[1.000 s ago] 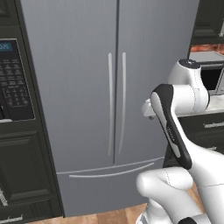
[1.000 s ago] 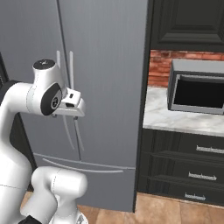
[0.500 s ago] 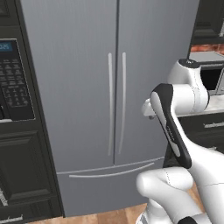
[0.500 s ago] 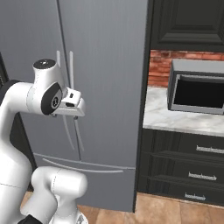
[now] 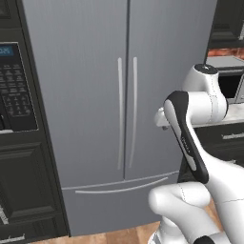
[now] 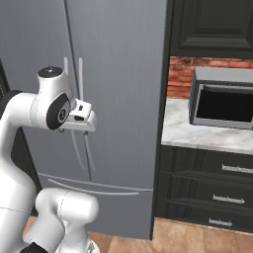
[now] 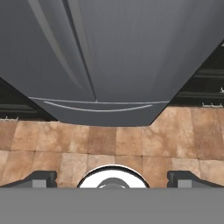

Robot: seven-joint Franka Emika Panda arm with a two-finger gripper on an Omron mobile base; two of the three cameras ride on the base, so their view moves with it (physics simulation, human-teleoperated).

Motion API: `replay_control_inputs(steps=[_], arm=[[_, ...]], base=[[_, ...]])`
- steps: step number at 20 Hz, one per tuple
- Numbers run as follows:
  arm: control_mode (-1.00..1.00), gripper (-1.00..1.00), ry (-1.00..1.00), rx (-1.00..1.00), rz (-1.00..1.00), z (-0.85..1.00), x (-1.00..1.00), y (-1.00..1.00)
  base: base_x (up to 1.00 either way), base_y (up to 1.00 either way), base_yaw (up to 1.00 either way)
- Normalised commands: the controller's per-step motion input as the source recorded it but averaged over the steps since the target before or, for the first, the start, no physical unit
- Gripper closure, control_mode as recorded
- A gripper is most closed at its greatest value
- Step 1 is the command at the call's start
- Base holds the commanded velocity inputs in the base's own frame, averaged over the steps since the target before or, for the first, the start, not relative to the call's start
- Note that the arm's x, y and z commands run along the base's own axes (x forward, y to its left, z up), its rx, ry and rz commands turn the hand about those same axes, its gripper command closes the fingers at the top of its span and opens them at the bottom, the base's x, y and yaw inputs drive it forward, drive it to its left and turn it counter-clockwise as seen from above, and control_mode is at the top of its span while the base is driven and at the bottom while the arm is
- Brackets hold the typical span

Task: Gather the lemon wedge and tomato from the fridge and place them on a tray on the dining counter. Then gather the fishs from the fridge and place them on the other tray.

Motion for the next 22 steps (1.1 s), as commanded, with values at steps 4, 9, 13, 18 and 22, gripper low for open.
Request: replay_control_inputs(steps=[4,9,13,18,22], arm=[[-1.0,-1.0,0.0,0.0,0.0,0.0,0.0,0.0],[-1.0,-1.0,0.0,0.0,0.0,0.0,-0.04,0.0],[-1.0,-1.0,0.01,-0.02,0.0,-0.02,-0.16,0.06],[-1.0,-1.0,-0.16,-0.02,0.0,0.07,-0.17,0.59],[-1.0,-1.0,-0.15,0.0,0.0,0.26,0.0,0.96]], base=[[0.0,0.0,0.0],[0.0,0.0,0.0],[0.0,0.0,0.0],[0.0,0.0,0.0],[0.0,0.0,0.0]])
